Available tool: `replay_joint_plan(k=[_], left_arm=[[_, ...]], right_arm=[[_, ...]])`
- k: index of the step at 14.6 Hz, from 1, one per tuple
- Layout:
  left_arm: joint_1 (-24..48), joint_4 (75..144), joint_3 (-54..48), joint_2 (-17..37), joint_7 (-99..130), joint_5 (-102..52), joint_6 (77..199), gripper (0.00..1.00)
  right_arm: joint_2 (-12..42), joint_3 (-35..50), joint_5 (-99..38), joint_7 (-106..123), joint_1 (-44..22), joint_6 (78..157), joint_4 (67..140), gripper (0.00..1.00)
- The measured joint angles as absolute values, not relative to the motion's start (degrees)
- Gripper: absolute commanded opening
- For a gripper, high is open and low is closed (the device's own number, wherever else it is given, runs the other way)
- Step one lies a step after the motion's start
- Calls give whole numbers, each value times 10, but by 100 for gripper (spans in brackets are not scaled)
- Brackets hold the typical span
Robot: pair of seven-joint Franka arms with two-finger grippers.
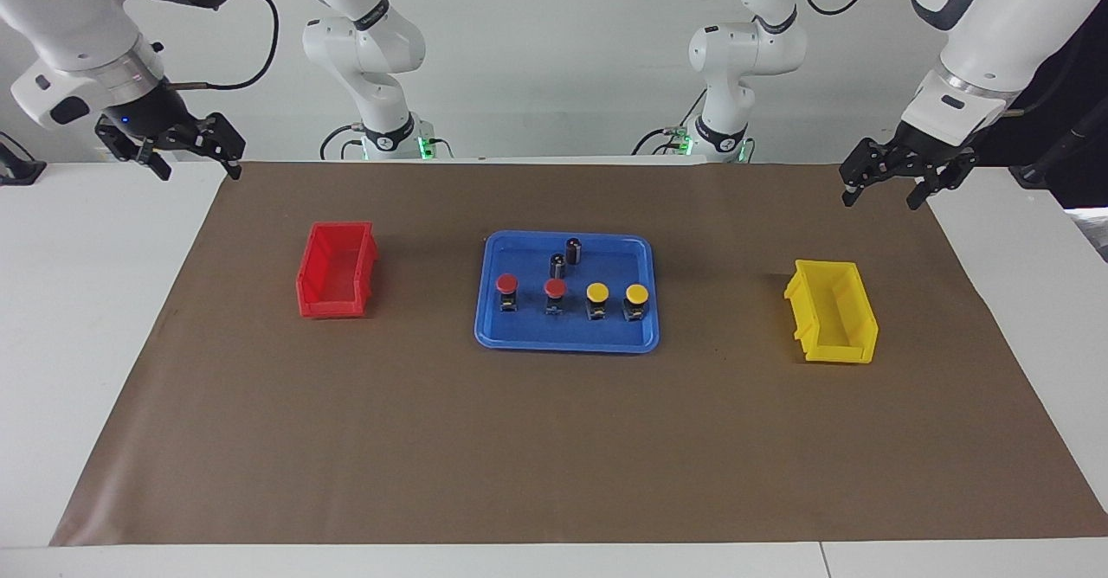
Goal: Sort red and yellow buttons by color
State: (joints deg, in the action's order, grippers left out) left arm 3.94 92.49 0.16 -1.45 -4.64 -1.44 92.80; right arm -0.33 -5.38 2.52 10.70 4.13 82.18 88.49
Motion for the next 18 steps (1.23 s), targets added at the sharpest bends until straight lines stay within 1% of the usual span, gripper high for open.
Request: replay_joint_plan(k=[4,6,8,10,12,14,16,18], left_arm=[[39,925,2,-15,-46,-14,928,100],[39,925,2,-15,-46,-14,928,100],[39,925,1,-15,-47,-14,928,100],[40,925,-3,-15,-48,-14,927,100],[41,925,-7,-15,-48,-14,927,100],[39,925,-6,-15,-48,-14,923,100],[39,925,-5,-15,-48,-14,915,100],[38,925,-5,-15,-48,-14,914,100]], right_arm=[[-2,-17,15,76,30,836,885,100],[3,-5,5,12,-5,841,885,100],[19,-1,2,-50,-52,858,880,100],[50,1,-1,-122,-97,899,872,100],[91,2,-2,-185,-141,959,871,100],[130,2,-4,-221,-169,1015,877,100],[155,2,-6,-251,-195,1071,902,100],[162,2,-7,-273,-220,1126,949,100]])
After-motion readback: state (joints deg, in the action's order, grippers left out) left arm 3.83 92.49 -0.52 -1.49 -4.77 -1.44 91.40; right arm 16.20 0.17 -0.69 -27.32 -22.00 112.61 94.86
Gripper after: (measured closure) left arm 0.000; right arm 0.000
